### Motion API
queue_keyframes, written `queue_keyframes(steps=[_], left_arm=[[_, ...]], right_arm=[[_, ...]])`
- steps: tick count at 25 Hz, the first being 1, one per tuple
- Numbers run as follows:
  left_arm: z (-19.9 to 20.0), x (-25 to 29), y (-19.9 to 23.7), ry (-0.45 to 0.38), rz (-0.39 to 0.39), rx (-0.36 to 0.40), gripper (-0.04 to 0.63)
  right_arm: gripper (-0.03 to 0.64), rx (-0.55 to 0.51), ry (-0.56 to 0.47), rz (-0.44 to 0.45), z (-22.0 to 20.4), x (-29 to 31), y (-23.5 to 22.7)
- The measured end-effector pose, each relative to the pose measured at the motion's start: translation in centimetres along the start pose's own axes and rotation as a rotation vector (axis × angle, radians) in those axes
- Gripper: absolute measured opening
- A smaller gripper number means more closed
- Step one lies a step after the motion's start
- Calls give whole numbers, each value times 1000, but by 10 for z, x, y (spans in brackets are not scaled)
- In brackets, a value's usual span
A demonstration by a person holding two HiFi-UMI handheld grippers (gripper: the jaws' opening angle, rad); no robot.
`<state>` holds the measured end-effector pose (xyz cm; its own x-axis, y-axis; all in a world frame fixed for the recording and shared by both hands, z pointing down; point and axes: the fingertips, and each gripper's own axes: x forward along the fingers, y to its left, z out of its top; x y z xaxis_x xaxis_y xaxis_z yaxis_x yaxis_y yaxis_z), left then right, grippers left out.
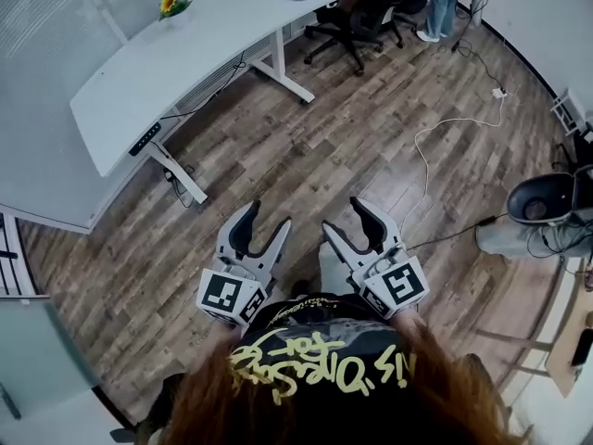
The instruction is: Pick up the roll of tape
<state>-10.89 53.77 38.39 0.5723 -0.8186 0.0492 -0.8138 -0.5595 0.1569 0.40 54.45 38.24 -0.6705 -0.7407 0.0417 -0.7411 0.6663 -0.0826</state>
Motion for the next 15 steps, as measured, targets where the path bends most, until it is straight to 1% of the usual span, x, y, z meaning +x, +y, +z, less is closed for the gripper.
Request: queue_keyframes(steps=[3,7,11,15], left_arm=[[-1,18,1,7,-3,15,247],[-2,54,14,31,0,34,247],[5,106,35,26,12,46,247],[19,171,50,8,7,50,247]], right_arm=[[241,18,-3,-22,-3,3,-23],[241,58,-10,-31,-8,26,-62],[241,63,-21,-2,-5,63,-104],[240,40,-39,11,12,99,-158]])
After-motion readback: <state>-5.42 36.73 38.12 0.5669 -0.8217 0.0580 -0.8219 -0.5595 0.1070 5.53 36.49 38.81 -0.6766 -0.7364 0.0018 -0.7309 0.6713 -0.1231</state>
